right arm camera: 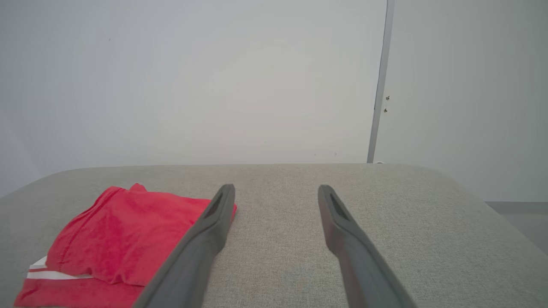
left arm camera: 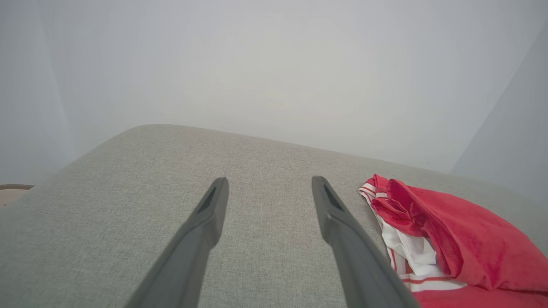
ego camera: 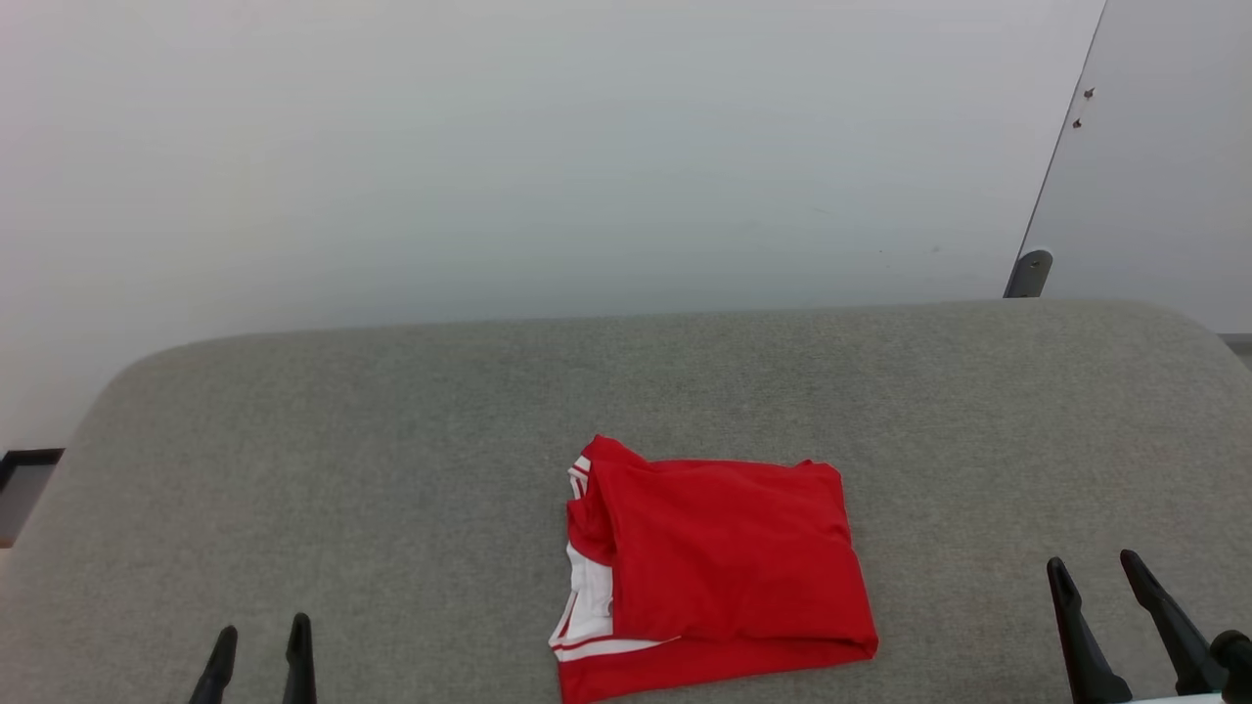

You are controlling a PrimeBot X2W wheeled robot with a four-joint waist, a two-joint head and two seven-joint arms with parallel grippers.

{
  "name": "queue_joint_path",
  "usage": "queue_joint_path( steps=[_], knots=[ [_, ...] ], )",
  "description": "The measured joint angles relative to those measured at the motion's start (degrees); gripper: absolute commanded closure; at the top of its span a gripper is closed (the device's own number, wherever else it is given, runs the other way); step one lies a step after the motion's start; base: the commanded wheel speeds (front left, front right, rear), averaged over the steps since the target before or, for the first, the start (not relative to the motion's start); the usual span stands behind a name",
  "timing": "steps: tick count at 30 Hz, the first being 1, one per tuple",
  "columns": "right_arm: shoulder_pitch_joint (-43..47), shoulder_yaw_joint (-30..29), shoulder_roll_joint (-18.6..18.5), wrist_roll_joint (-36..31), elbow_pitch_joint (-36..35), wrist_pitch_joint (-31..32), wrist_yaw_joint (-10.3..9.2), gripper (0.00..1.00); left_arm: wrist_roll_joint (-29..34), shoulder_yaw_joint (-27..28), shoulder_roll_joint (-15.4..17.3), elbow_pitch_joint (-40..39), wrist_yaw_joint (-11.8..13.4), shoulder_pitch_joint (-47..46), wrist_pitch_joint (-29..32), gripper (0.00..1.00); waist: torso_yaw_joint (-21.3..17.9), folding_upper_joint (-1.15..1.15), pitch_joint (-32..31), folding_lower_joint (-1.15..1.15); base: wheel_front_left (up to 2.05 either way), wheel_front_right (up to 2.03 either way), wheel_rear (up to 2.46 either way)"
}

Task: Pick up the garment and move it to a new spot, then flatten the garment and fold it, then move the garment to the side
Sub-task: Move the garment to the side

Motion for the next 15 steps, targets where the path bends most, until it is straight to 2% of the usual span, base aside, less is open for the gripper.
queue_joint_path(
  steps=[7,15],
  knots=[
    [-0.06,1.18,-0.08,0.34,1.13,0.00,0.00,0.00,0.68,-0.38,-0.01,-0.26,-0.04,-0.25,0.00,0.00,0.75,0.00,0.55,0.00,0.00,0.00,0.00],
    [-5.95,7.12,-2.91,3.09,6.80,1.15,0.00,0.00,1.45,-1.47,0.80,-0.78,-0.07,-1.87,0.01,0.00,3.44,0.00,2.04,0.00,0.00,0.00,0.00]
  ],
)
